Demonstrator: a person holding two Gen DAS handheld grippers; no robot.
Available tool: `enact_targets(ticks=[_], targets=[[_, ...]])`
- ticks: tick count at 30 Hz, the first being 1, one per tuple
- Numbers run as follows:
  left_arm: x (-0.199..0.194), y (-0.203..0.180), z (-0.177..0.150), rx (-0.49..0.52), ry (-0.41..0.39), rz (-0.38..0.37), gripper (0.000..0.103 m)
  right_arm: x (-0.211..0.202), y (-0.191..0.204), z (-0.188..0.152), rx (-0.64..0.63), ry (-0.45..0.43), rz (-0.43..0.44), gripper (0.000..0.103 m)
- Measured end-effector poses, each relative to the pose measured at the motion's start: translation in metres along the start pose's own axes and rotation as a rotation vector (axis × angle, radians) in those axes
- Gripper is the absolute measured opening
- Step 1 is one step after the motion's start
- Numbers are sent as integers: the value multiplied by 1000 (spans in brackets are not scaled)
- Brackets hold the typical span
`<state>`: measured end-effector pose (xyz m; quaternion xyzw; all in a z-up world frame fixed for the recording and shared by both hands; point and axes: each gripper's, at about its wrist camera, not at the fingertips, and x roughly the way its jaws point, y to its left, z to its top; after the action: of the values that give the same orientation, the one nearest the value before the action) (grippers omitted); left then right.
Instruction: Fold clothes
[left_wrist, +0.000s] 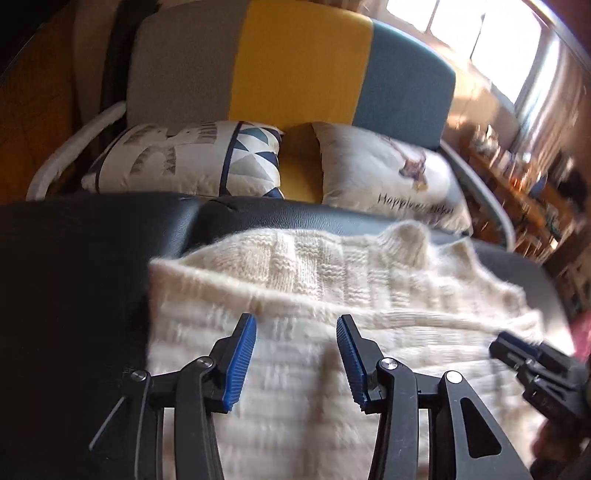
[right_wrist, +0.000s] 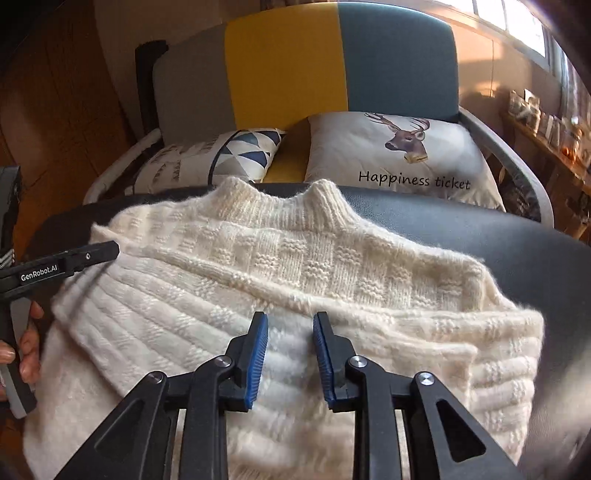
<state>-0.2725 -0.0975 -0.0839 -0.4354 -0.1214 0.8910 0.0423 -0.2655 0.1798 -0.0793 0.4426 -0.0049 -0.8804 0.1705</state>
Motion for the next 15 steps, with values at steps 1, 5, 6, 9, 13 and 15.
enact_targets(ticks=[1, 5, 6, 9, 13, 15], targets=[[-19, 5, -6, -24, -19, -31, 47, -19, -5, -5, 20, -29, 34, 26], [-95, 36, -55, -93, -40, -172, 57, -93, -42, -56, 164, -46, 272, 30], [-111, 45, -73, -107, -35, -203, 57, -109, -53, -77, 202, -28, 313, 30], [-151, 71, -131, -136, -14, -237, 58, -154, -84, -140, 303, 35, 369, 31], [-182, 98, -198, -159, 40, -252, 61, -189, -111, -220, 427, 144, 406, 32], [-190, 104, -224, -165, 63, -247, 62, -192, -115, -251, 479, 195, 431, 33]])
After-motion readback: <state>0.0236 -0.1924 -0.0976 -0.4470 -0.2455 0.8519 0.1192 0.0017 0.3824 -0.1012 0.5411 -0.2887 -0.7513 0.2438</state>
